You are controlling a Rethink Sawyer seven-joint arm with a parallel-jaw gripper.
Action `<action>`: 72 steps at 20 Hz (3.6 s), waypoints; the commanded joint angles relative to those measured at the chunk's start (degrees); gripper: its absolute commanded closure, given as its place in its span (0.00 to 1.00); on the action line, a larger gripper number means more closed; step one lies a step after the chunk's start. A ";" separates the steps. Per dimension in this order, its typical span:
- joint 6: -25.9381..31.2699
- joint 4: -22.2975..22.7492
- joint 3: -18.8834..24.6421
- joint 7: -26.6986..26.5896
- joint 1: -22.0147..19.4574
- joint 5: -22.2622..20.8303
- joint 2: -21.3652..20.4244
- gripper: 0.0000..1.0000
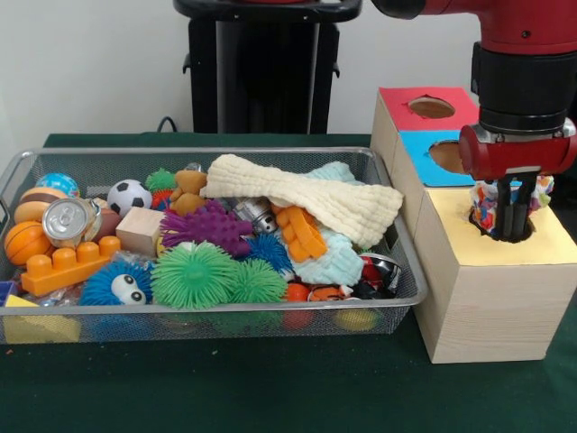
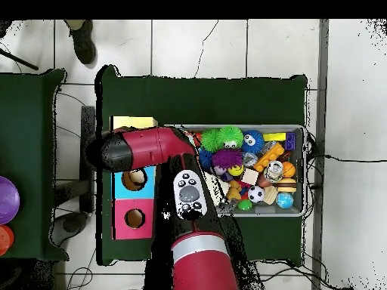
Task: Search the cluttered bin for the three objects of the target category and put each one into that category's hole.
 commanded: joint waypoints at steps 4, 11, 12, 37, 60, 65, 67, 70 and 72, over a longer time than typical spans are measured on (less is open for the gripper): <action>-1.34 7.70 1.65 3.54 -0.43 -2.06 1.44 1.00; -3.25 7.41 2.57 3.08 -1.52 -2.13 3.43 1.00; -3.60 7.09 2.64 2.96 -1.63 -2.26 4.05 1.00; -5.73 5.52 2.37 2.93 -1.15 -1.89 7.10 1.00; 5.39 3.95 2.61 1.88 -0.71 0.44 2.45 1.00; 6.60 3.30 2.97 1.62 -1.13 0.62 2.22 1.00; 7.04 3.47 3.10 1.69 -1.25 0.84 1.87 1.00; 7.79 3.56 3.16 1.68 -1.30 1.01 1.39 1.00; 8.15 3.66 3.24 1.73 -1.25 1.12 1.08 1.00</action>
